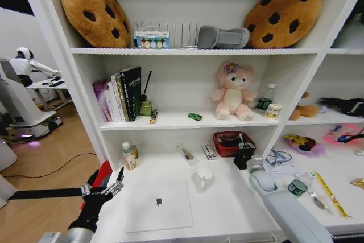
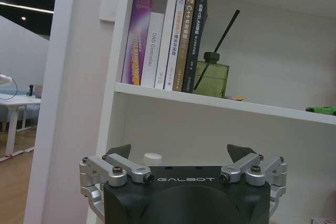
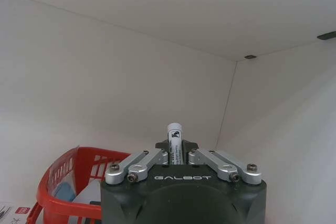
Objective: Organize the objects on the table.
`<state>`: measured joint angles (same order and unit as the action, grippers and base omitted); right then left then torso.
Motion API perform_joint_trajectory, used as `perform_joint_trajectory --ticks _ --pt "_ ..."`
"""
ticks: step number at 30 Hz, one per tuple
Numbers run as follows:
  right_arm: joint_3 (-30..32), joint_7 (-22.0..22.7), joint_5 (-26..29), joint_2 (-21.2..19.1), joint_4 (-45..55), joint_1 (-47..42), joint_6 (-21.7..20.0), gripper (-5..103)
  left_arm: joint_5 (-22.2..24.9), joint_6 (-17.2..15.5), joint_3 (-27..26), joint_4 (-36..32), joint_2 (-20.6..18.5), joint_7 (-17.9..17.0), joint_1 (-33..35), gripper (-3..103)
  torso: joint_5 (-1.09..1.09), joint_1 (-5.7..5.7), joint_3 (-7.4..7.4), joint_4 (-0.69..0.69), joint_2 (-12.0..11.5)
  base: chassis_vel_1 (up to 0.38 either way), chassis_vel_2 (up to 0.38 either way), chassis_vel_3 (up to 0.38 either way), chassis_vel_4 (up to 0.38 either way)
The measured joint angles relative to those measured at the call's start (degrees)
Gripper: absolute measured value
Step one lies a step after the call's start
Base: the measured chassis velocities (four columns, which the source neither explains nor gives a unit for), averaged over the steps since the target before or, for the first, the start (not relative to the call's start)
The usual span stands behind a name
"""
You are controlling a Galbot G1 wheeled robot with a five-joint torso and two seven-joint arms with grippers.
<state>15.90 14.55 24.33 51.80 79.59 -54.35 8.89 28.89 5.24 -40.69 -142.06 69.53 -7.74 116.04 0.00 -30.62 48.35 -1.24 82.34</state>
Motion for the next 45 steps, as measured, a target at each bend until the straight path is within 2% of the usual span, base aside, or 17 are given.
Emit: perform_joint_trajectory --ticks 1,3,5,8,10,12,16,19,21,23,24,26,28,30,33,36,45 --pt "-0.1 0.1 -0.1 0.0 -0.1 0.1 0.0 9 0.0 0.0 0.0 0.0 0.0 0.0 0.0 100 0.0 0.0 0.0 0.0 0.0 0.0 0.0 0.0 0.0" --pt "-0.1 0.4 -0.2 0.0 -0.1 0.1 0.0 12 0.0 0.0 0.0 0.0 0.0 0.0 0.0 100 0.0 0.0 0.0 0.0 0.0 0.0 0.0 0.0 0.0" --pt "-0.1 1.0 -0.1 0.0 0.4 -0.1 -0.3 21 0.0 0.0 0.0 0.0 0.0 0.0 0.0 100 0.0 0.01 0.0 0.0 0.0 0.0 0.0 0.0 0.0" --pt "0.1 1.1 0.2 -0.1 0.7 -0.4 -0.5 27 0.0 0.0 0.0 0.0 0.0 0.0 0.0 100 0.0 0.01 0.0 0.01 0.0 0.0 0.0 0.0 0.0" --pt "0.5 1.3 0.8 -0.2 1.2 -1.2 -1.0 37 0.0 0.0 0.0 0.0 0.0 0.0 0.0 100 0.0 0.01 0.0 0.0 0.0 0.0 0.0 0.0 0.0" --pt "0.6 1.3 0.8 -0.2 1.2 -1.2 -1.0 37 0.0 0.0 0.0 0.0 0.0 0.0 0.0 100 0.0 0.01 0.0 0.0 0.0 0.0 0.0 0.0 0.0" --pt "2.1 1.6 1.2 -0.5 2.5 -3.0 -1.1 59 0.0 0.0 0.0 0.0 0.0 0.0 0.0 100 0.01 0.01 0.0 0.01 0.0 0.0 0.0 0.0 0.0" --pt "3.2 1.6 2.3 -0.9 4.4 -4.5 -1.7 65 0.0 0.0 0.0 0.0 0.0 0.0 0.0 100 0.01 0.01 0.0 -0.01 0.0 0.0 0.0 0.0 0.0" --pt "6.7 1.6 4.0 -1.7 11.0 -9.7 -1.2 82 0.0 0.0 0.0 0.0 0.0 0.0 0.0 100 0.0 0.01 -0.01 0.02 0.0 0.0 0.0 0.0 0.0" --pt "7.5 1.7 4.3 -1.9 12.6 -11.2 -0.8 82 0.0 0.0 0.0 0.0 0.0 0.0 0.0 100 -0.01 0.01 -0.01 0.0 0.0 0.0 0.0 0.0 0.0" --pt "8.6 2.2 4.7 -2.0 15.1 -13.7 -0.1 91 0.0 0.0 0.0 0.0 0.0 0.0 0.0 100 -0.01 0.01 -0.01 0.0 0.0 0.0 0.0 0.0 0.0" --pt "9.1 2.9 5.7 -2.1 16.8 -15.5 0.6 97 0.0 0.0 0.0 0.0 0.0 0.0 0.0 100 0.0 0.01 -0.01 0.0 0.0 0.0 0.0 0.0 0.0" --pt "10.1 3.2 7.5 -1.9 19.4 -18.2 1.2 97 0.0 0.0 0.0 0.0 0.0 0.0 0.0 100 0.01 0.02 0.0 0.0 0.0 0.0 0.0 0.0 0.0" --pt "14.9 0.5 8.8 -1.5 25.5 -25.8 -0.6 100 0.0 0.0 0.0 0.0 0.0 0.0 0.0 100 0.0 0.02 -0.01 -0.01 0.0 0.0 0.0 0.0 0.0" --pt "16.6 -0.1 8.7 -1.1 27.5 -28.4 -1.0 100 0.0 0.0 0.0 0.0 0.0 0.0 0.0 100 -0.02 0.02 -0.01 -0.04 0.0 0.0 0.0 0.0 0.0" --pt "22.0 -2.3 8.4 0.3 34.3 -37.9 -1.1 100 0.0 0.0 0.0 0.0 0.0 0.0 0.0 100 0.0 0.02 -0.01 0.01 0.0 0.0 0.0 0.0 0.0" --pt "32.1 -5.1 8.7 3.1 45.3 -51.7 0.8 100 0.0 0.0 0.0 0.0 0.0 0.0 0.0 100 0.0 0.02 -0.01 0.0 0.0 0.0 0.0 0.0 0.0"
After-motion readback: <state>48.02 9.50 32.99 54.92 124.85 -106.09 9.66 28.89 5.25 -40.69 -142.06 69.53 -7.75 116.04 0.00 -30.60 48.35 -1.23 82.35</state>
